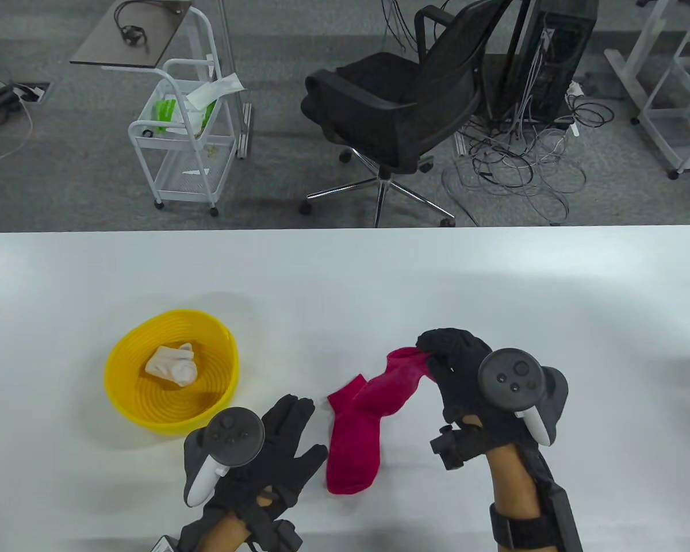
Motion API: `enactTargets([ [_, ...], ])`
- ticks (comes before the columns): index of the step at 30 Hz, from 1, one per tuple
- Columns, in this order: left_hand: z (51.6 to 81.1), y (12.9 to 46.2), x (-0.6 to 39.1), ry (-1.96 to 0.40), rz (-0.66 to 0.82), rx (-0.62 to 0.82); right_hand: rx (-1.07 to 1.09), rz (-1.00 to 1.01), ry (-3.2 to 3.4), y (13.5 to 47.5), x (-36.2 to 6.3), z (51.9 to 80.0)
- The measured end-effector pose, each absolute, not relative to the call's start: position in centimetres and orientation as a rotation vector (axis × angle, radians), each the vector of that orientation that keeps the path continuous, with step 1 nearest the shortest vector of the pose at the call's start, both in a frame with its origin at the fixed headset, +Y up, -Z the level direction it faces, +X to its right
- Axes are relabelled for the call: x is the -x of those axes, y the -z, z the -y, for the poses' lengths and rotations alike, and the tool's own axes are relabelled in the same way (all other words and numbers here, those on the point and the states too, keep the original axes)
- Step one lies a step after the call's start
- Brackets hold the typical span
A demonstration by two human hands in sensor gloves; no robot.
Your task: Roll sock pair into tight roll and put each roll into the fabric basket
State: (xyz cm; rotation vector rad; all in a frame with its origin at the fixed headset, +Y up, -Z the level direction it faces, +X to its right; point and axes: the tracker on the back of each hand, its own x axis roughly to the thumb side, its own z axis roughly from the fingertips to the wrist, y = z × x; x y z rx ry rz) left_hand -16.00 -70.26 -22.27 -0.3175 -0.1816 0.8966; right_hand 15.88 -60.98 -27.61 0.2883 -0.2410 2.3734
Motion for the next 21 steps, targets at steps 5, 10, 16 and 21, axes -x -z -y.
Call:
enactTargets([
  [5, 70.4, 22.4, 16.2, -0.921, 0.165, 0.328, -0.512, 0.082, -2.38, 25.8, -14.1, 59.9],
  [10, 70.6, 22.5, 16.3, -0.924, 0.158, 0.339, -0.614, -0.06, -2.417, 25.4, -12.3, 60.3],
  [16, 70.5, 22.4, 16.3, -0.927, 0.153, 0.35, -0.623, -0.164, -2.465, 25.8, -10.9, 61.8],
  [21, 70.5, 22.4, 16.2, -0.929, 0.154, 0.359, -0.62, -0.22, -2.509, 26.0, -9.7, 62.9],
])
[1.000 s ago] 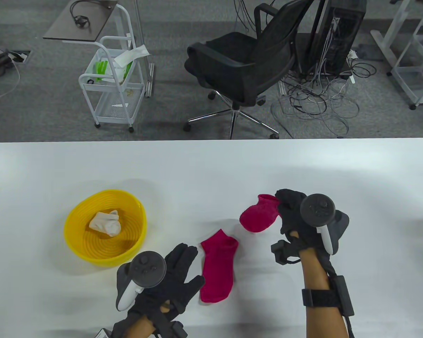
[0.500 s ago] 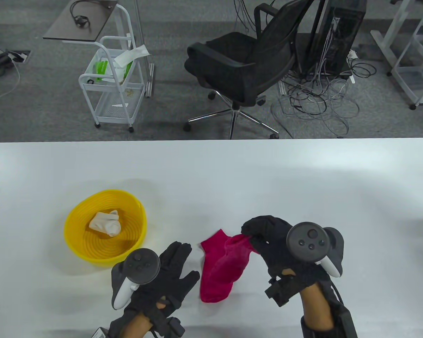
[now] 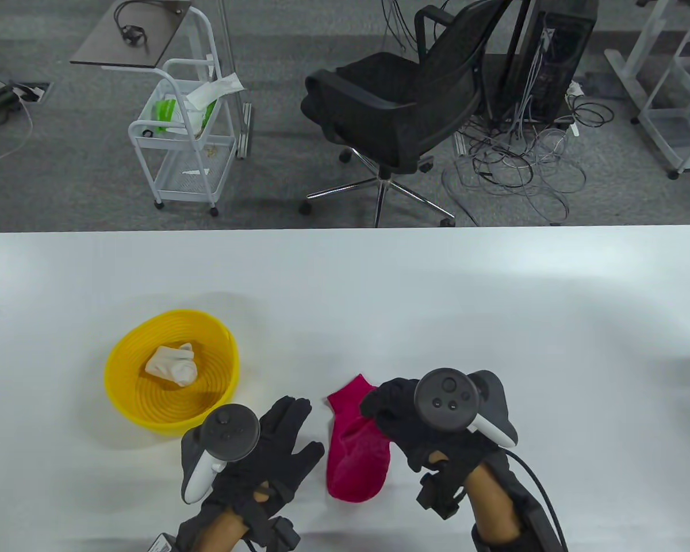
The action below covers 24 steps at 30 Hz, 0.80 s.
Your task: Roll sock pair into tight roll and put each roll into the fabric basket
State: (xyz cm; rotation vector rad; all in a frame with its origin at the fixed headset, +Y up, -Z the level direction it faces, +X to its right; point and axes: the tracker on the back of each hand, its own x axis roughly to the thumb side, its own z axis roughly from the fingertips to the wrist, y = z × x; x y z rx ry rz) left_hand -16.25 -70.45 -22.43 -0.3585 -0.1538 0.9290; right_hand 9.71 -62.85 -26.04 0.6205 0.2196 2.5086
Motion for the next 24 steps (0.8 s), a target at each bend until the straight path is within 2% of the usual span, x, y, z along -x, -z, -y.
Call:
enactTargets([
  [12, 70.4, 22.4, 16.3, -0.934, 0.159, 0.363, -0.561, -0.313, -2.56, 26.9, -7.8, 65.5],
  [24, 70.4, 22.5, 16.4, -0.945, 0.162, 0.359, -0.329, -0.198, -2.725, 29.1, -6.4, 68.1],
])
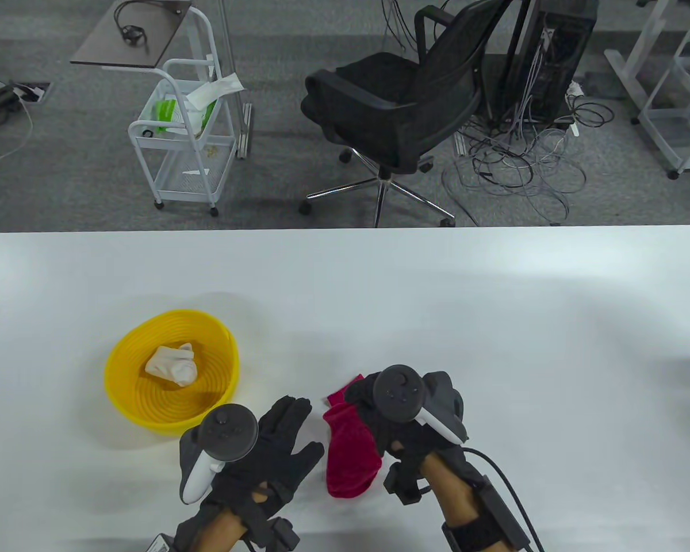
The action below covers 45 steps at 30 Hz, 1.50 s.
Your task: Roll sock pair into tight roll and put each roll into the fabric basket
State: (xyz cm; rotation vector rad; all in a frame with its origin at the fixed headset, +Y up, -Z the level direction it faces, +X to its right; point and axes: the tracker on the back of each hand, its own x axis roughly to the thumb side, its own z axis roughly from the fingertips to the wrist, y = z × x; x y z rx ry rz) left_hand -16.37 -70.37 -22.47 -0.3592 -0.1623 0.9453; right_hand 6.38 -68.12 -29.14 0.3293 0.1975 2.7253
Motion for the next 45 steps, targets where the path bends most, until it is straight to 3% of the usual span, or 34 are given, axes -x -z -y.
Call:
enactTargets([
  [12, 70.4, 22.5, 16.4, -0.941, 0.165, 0.37, -0.135, -0.166, -2.904, 33.9, -5.3, 71.9],
  [19, 70.7, 22.7, 16.3, -0.92, 0.175, 0.4, -0.108, -0.153, -2.858, 34.2, -5.7, 72.2],
  [28, 72.8, 23.2, 14.3, -0.78, 0.252, 0.508, -0.213, -0.131, -2.744, 31.2, -8.8, 69.8],
  [33, 74.4, 23.3, 12.8, -0.692, 0.337, 0.613, -0.261, -0.252, -2.709, 28.4, -9.5, 69.1],
  [45, 75.2, 23.1, 11.2, -0.478, 0.373, 0.54, -0.585, -0.479, -2.928, 22.6, -6.7, 71.1],
])
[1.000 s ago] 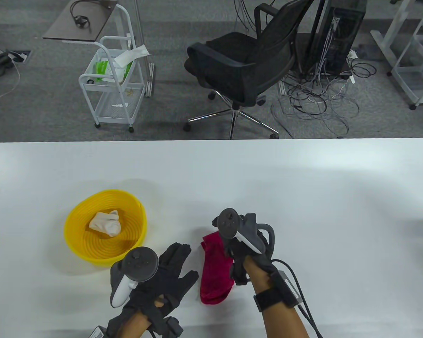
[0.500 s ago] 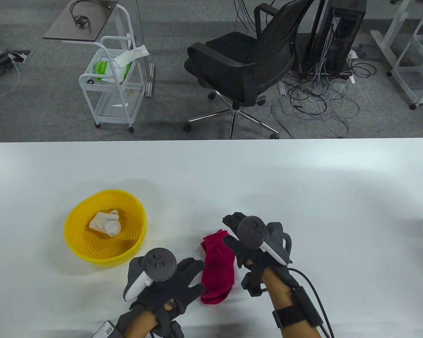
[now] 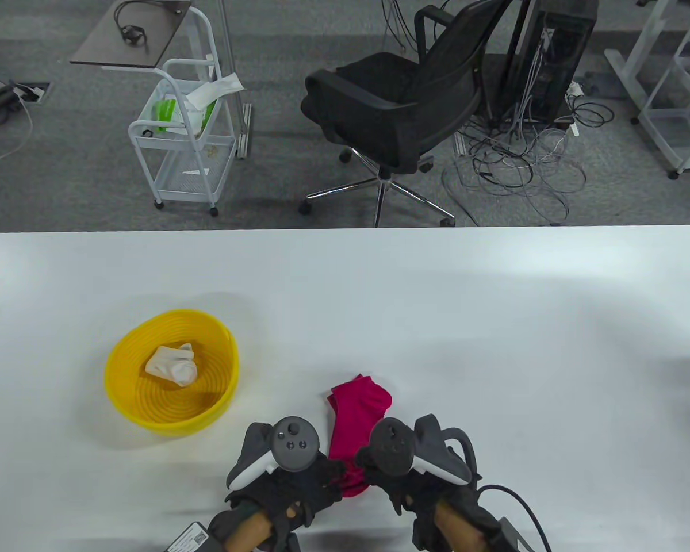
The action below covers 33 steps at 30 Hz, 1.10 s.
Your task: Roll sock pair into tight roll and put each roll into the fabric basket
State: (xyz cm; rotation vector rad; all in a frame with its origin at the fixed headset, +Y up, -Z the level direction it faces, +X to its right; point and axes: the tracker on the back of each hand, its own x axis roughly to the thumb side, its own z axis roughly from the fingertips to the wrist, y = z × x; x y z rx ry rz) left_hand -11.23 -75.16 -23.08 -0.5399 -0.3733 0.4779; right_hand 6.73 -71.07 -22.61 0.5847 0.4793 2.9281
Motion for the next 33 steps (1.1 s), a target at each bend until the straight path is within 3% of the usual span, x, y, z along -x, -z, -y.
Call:
enactTargets([
  [14, 76.4, 23.1, 10.3, -0.378, 0.401, 0.492, -0.633, -0.606, -3.073, 22.0, -5.6, 74.7],
  [27, 76.1, 24.6, 8.9, -0.23, 0.469, 0.525, -0.447, -0.511, -3.011, 22.9, -5.8, 75.5],
  [33, 76.5, 25.0, 9.3, -0.303, 0.47, 0.477, -0.364, -0.546, -2.967, 23.3, -6.0, 75.7],
])
